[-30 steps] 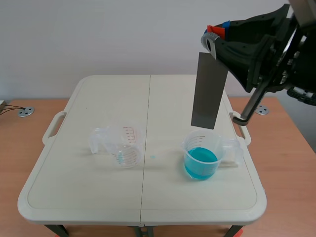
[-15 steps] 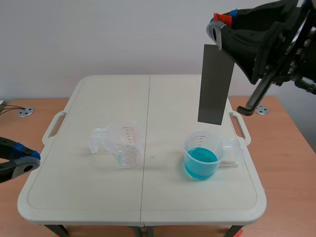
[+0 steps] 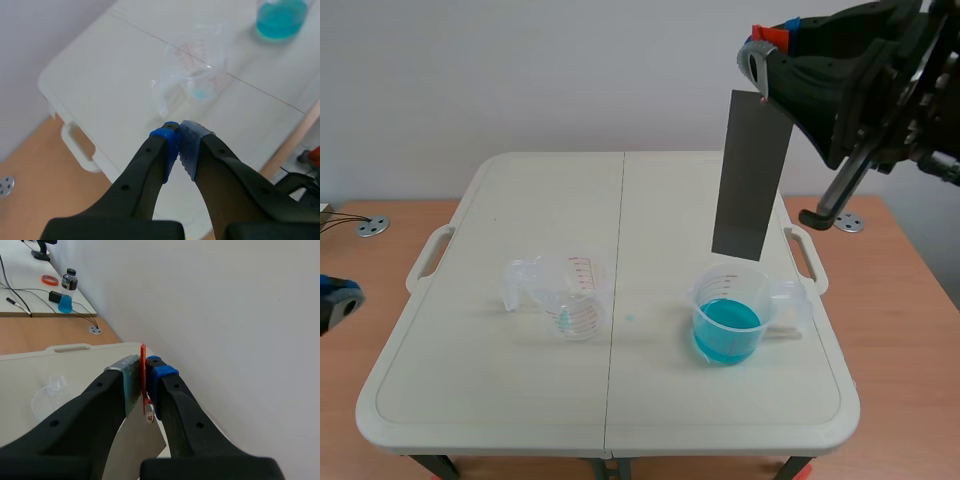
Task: Hold the metal plate by the orange handle, dip it into the blue solution, take it out and point at it, then put the plate back in the beaker on the left.
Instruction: 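Raise the plate and point at it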
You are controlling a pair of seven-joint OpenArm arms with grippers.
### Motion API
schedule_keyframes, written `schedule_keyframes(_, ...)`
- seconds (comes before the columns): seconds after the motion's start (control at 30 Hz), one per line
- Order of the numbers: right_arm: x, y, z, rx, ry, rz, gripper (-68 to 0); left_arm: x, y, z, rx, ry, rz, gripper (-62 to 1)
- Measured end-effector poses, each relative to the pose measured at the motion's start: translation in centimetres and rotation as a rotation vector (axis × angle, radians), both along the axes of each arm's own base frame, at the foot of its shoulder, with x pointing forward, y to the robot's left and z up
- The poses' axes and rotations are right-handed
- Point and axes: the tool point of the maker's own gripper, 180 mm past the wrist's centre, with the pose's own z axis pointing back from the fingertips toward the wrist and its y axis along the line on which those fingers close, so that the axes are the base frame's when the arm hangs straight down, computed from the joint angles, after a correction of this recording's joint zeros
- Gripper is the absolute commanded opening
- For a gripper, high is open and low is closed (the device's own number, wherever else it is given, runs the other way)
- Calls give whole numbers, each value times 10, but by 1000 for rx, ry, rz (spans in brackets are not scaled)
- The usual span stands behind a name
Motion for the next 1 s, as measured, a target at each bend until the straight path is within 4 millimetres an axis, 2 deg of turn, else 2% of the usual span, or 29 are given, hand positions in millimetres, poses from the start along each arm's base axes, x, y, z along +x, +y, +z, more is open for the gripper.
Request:
schedule_keyframes(0.13,0,0,0,0,0,0,-662,3,-39,-16,-30,27,-76,-591)
schedule_keyframes(0.4,1,-1,-3,-13,11,-8,-662,7,-105,-16,-68,22,-269,-591)
schedule_keyframes(0.67,1,-1,-3,-12,11,-8,-662,22,-155,-4,-77,-13,-371,-591)
schedule_keyframes(0.9,1,-1,-3,-12,11,-8,-662,34,-183,-26,-66,18,-393,-591)
schedule_keyframes(1.0,1,-1,-3,-12,11,-8,-662,39,-191,-28,-79,22,-395,-591)
